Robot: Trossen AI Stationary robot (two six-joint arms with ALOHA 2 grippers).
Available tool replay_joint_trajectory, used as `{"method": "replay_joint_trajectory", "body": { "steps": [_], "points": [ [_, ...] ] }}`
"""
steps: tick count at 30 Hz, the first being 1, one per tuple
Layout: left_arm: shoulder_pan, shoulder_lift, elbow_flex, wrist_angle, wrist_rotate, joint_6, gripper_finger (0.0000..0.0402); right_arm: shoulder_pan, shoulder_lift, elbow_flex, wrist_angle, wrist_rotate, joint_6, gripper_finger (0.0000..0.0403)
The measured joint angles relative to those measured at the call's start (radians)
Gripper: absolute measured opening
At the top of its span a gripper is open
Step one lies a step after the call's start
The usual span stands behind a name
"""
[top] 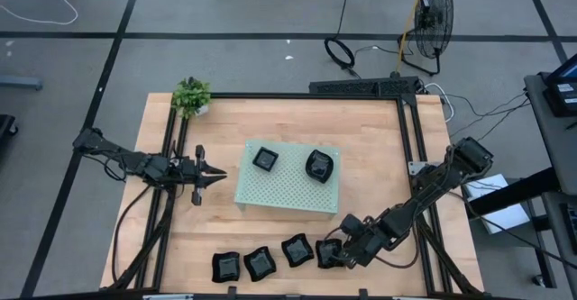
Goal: Pick & Place Mini shaped plates
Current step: Put the distorted square plate on the shelf
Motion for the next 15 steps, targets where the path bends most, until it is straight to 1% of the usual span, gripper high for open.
{"method": "replay_joint_trajectory", "body": {
  "steps": [3,5,9,15],
  "points": [
    [0.000,0.000,0.000,0.000,0.000,0.000,0.0051,0.001,0.000,-0.012,0.026,-0.006,-0.001,0.0138],
    [0.000,0.000,0.000,0.000,0.000,0.000,0.0051,0.001,0.000,-0.012,0.032,-0.028,-0.002,0.0137],
    [0.000,0.000,0.000,0.000,0.000,0.000,0.0051,0.001,-0.023,-0.012,0.029,-0.028,-0.003,0.0137],
    [0.000,0.000,0.000,0.000,0.001,0.000,0.0051,0.002,-0.068,-0.012,0.034,0.041,-0.008,0.0137]
  ]
}}
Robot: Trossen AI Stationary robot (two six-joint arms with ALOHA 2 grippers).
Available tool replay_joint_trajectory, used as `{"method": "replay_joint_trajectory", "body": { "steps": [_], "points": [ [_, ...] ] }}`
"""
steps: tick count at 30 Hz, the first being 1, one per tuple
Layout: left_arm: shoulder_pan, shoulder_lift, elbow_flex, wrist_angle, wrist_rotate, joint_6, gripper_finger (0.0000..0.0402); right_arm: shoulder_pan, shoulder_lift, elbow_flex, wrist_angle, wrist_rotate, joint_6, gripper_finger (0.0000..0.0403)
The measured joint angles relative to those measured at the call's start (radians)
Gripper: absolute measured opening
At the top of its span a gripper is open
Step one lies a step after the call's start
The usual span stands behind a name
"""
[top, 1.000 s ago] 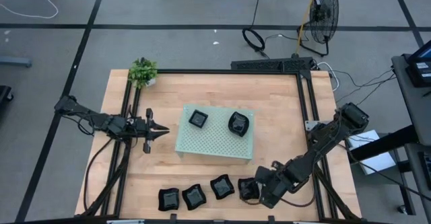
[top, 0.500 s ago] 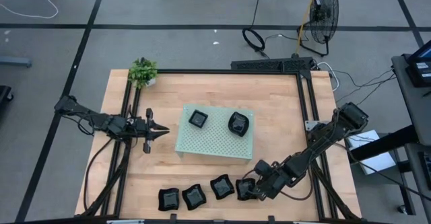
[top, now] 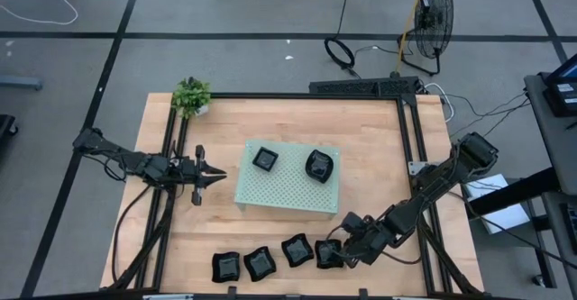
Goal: Pick & Place Mini shaped plates
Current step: Put the distorted square plate on the shelf
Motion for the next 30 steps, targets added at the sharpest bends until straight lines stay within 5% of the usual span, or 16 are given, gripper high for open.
{"method": "replay_joint_trajectory", "body": {
  "steps": [30],
  "points": [
    [0.000,0.000,0.000,0.000,0.000,0.000,0.0051,-0.002,0.051,0.000,0.043,0.065,0.006,0.0141]
  ]
}}
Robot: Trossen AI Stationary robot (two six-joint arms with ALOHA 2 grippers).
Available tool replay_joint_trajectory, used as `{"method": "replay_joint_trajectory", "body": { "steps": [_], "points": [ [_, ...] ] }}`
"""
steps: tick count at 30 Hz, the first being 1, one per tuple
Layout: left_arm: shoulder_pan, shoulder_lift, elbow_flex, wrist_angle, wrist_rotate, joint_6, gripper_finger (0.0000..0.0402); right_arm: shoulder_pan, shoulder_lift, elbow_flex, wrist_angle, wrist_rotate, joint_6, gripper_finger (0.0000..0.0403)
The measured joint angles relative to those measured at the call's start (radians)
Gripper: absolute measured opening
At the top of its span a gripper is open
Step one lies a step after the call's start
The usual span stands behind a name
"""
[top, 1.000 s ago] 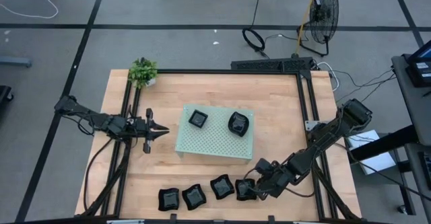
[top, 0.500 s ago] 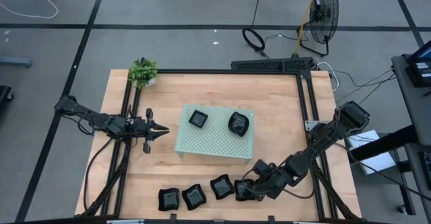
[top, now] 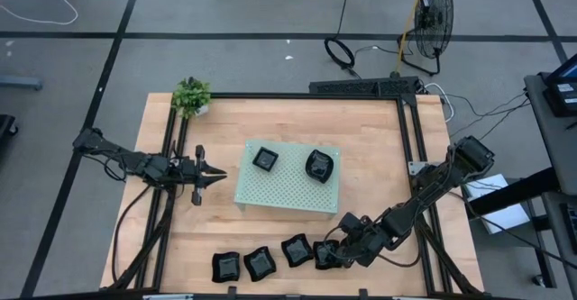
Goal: Pick & Place Mini shaped plates
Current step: Put the distorted square plate on the shelf
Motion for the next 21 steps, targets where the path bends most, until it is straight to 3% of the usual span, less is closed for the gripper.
{"method": "replay_joint_trajectory", "body": {
  "steps": [14,21],
  "points": [
    [0.000,0.000,0.000,0.000,0.000,0.000,0.0051,0.000,0.062,0.002,0.103,-0.028,-0.034,0.0139],
    [0.000,0.000,0.000,0.000,0.000,0.000,0.0051,0.001,0.062,0.002,0.074,-0.028,-0.060,0.0089]
  ]
}}
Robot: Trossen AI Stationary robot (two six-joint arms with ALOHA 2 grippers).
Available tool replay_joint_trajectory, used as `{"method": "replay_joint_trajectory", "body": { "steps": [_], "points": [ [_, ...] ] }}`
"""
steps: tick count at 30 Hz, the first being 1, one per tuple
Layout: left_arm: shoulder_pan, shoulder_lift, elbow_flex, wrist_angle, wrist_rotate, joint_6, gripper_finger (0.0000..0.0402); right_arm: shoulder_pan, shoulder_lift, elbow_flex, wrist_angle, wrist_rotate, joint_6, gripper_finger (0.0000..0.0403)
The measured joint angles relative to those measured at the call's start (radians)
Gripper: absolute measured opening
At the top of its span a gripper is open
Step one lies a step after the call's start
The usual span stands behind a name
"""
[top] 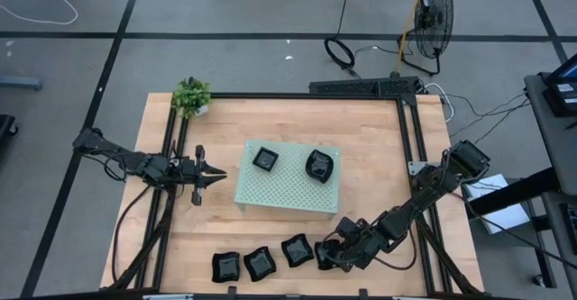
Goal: Pick & Place Mini shaped plates
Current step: Put the distorted square plate on the shelf
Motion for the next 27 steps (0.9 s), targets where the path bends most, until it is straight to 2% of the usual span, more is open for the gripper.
{"method": "replay_joint_trajectory", "body": {
  "steps": [7,14,18,24,27],
  "points": [
    [0.000,0.000,0.000,0.000,0.000,0.000,0.0051,0.006,-0.011,0.000,0.002,-0.042,-0.038,0.0007],
    [0.000,0.000,0.000,0.000,0.000,0.000,0.0051,0.036,-0.093,-0.001,0.009,-0.050,-0.068,0.0001],
    [0.000,0.000,0.000,0.000,0.000,0.000,0.0051,0.061,-0.163,-0.001,0.041,-0.001,-0.115,0.0001],
    [0.000,0.000,0.000,0.000,0.000,0.000,0.0051,0.051,-0.245,-0.001,0.229,0.107,-0.340,0.0000],
    [0.000,0.000,0.000,0.000,0.000,0.000,0.0051,-0.007,-0.265,-0.001,0.352,0.079,-0.481,0.0000]
  ]
}}
